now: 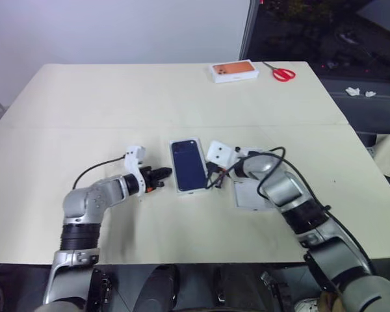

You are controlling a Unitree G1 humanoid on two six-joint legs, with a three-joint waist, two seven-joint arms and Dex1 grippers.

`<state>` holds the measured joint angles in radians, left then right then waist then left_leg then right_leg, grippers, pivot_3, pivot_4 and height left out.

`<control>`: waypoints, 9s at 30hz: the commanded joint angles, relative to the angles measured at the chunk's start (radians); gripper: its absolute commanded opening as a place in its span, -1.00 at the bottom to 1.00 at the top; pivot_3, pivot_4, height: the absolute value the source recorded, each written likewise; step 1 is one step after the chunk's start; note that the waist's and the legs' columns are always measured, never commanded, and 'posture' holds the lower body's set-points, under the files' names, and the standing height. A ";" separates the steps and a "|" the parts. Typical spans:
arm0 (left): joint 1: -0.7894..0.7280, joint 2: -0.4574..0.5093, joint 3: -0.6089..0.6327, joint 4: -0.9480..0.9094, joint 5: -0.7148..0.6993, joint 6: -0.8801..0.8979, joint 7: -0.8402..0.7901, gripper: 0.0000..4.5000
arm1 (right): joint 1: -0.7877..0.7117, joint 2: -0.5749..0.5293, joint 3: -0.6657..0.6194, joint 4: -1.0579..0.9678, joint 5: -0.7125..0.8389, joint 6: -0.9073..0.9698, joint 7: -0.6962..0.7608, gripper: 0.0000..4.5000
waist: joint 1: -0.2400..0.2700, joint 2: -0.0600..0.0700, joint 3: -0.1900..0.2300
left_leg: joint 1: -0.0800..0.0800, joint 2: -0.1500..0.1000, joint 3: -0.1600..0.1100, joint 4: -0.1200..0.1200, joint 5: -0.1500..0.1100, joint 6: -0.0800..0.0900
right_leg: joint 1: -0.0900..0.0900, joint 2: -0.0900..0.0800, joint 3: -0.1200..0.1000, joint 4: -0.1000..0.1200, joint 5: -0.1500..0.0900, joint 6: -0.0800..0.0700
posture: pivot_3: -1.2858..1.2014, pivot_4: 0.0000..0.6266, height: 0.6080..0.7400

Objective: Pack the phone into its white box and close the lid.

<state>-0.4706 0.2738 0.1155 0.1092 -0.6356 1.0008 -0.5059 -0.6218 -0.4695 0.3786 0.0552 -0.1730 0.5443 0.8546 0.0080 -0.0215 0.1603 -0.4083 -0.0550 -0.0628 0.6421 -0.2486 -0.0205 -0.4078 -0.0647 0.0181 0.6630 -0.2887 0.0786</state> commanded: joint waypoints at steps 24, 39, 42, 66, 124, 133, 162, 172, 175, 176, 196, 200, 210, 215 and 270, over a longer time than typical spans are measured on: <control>-0.105 -0.123 -0.122 0.138 0.103 -0.107 -0.105 -0.99 | 0.051 -0.103 -0.034 -0.094 0.007 0.064 0.055 -1.00 | 0.002 0.000 0.000 | 0.000 0.000 0.000 0.005 -0.001 0.002 | 0.003 0.000 0.000 -0.001 0.000 0.000 | 0.03 -0.52 1.00; -0.072 0.054 -0.021 0.129 0.113 -0.153 -0.127 -0.99 | 0.029 -0.197 -0.071 -0.130 0.019 0.098 0.128 -1.00 | -0.018 0.000 0.000 | 0.000 0.001 0.000 0.004 -0.002 0.002 | 0.002 0.001 0.000 -0.001 0.000 0.000 | 0.03 -0.52 1.00; -0.053 0.099 -0.018 0.093 0.108 -0.164 -0.153 -0.99 | 0.019 -0.210 -0.107 -0.153 0.058 0.135 0.139 -1.00 | -0.019 0.000 0.001 | 0.000 0.001 0.000 0.004 -0.002 0.003 | 0.002 0.000 0.000 -0.001 0.000 0.000 | 0.03 -0.52 1.00; 0.186 0.399 0.143 -0.138 -0.009 -0.384 -0.503 1.00 | -0.030 -0.071 -0.451 -0.386 0.378 1.069 -0.192 0.99 | -0.017 0.004 0.004 | -0.002 0.002 0.000 0.000 -0.003 0.005 | -0.001 -0.002 0.001 -0.003 0.000 -0.001 | 0.03 -0.52 1.00; 0.179 0.285 0.122 -0.195 -0.074 -0.329 -0.327 1.00 | -0.049 -0.494 -0.078 -0.242 2.145 0.618 -1.800 -0.98 | -0.022 0.003 0.008 | -0.003 0.004 0.003 0.004 -0.005 0.009 | 0.001 0.000 0.001 -0.004 0.000 0.001 | 0.03 -0.52 1.00; 0.165 0.291 0.130 -0.171 -0.067 -0.341 -0.332 1.00 | -0.160 -0.239 -0.299 -0.107 2.058 0.383 -1.560 -0.98 | -0.027 0.004 0.009 | -0.003 0.005 0.004 0.004 -0.005 0.009 | 0.002 0.002 0.001 -0.005 0.000 0.001 | 0.03 -0.52 1.00; 0.158 0.263 0.161 -0.209 -0.086 -0.329 -0.274 1.00 | -0.017 0.342 -0.349 0.074 1.985 0.535 -1.033 -0.98 | -0.027 0.006 0.011 | -0.003 0.008 0.005 0.004 -0.005 0.010 | 0.000 0.004 0.001 -0.004 0.000 0.001 | 0.03 -0.52 1.00; 0.178 0.239 0.141 -0.216 -0.077 -0.340 -0.257 1.00 | 0.004 0.328 -0.391 0.128 1.868 0.563 -0.961 -0.98 | -0.027 0.006 0.011 | -0.003 0.008 0.005 0.004 -0.005 0.010 | -0.001 0.004 0.001 -0.004 0.000 0.001 | 0.03 -0.52 1.00; 0.188 0.224 0.127 -0.208 -0.072 -0.338 -0.256 0.89 | 0.014 0.323 -0.408 0.133 1.856 0.575 -0.963 -1.00 | -0.027 0.006 0.011 | -0.003 0.008 0.005 0.004 -0.005 0.010 | -0.001 0.004 0.001 -0.004 0.000 0.001 | 0.03 -0.52 1.00; 0.192 0.215 0.126 -0.205 -0.075 -0.333 -0.252 0.79 | 0.014 0.321 -0.414 0.128 1.857 0.579 -0.964 -1.00 | -0.026 0.006 0.011 | -0.003 0.008 0.005 0.004 -0.005 0.010 | -0.001 0.004 0.001 -0.004 0.000 0.001 | 0.03 -0.52 1.00; 0.151 -0.007 -0.020 -0.145 0.008 -0.380 -0.185 -0.98 | 0.005 0.281 -0.467 0.135 1.732 0.655 -0.896 -0.75 | -0.022 0.006 0.010 | -0.003 0.008 0.005 0.004 -0.005 0.010 | 0.000 0.004 0.001 -0.004 0.000 0.001 | 0.03 -0.52 1.00; 0.150 -0.016 -0.030 -0.153 0.007 -0.369 -0.188 -0.98 | -0.030 0.162 -0.461 0.104 1.624 0.689 -0.781 -0.75 | -0.019 0.006 0.010 | -0.003 0.007 0.005 0.005 -0.005 0.010 | 0.001 0.003 0.001 -0.004 0.000 0.001 | 0.03 -0.52 1.00; 0.136 -0.026 -0.031 -0.140 0.005 -0.370 -0.191 -1.00 | -0.090 0.147 -0.533 0.142 1.593 0.755 -0.718 0.97 | -0.028 0.006 0.011 | -0.003 0.009 0.005 0.004 -0.006 0.010 | 0.000 0.005 0.001 -0.004 0.000 0.001 | 0.03 -0.52 1.00; 0.126 -0.026 -0.033 -0.134 0.012 -0.378 -0.194 -1.00 | -0.136 0.111 -0.566 0.184 1.459 0.671 -0.673 0.97 | -0.019 0.007 0.011 | -0.003 0.008 0.005 0.005 -0.005 0.010 | 0.001 0.004 0.001 -0.003 0.000 0.001 | 0.03 -0.52 1.00; 0.046 -0.072 -0.166 0.024 0.169 -0.376 -0.198 -1.00 | 0.019 -0.203 -0.100 -0.162 0.177 0.002 -0.073 -0.99 | -0.009 0.008 0.012 | -0.003 0.001 0.002 0.005 -0.005 0.009 | 0.003 -0.001 0.001 -0.007 0.002 0.004 | 0.03 -0.52 1.00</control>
<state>-0.4248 0.2133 -0.0254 0.1549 -0.4654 0.6211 -0.6946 -0.6017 -0.6613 0.3039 -0.0542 0.0037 0.5420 0.7743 -0.0012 -0.0136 0.1724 -0.4108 -0.0542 -0.0605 0.6472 -0.2539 -0.0117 -0.4047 -0.0654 0.0189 0.6559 -0.2867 0.0824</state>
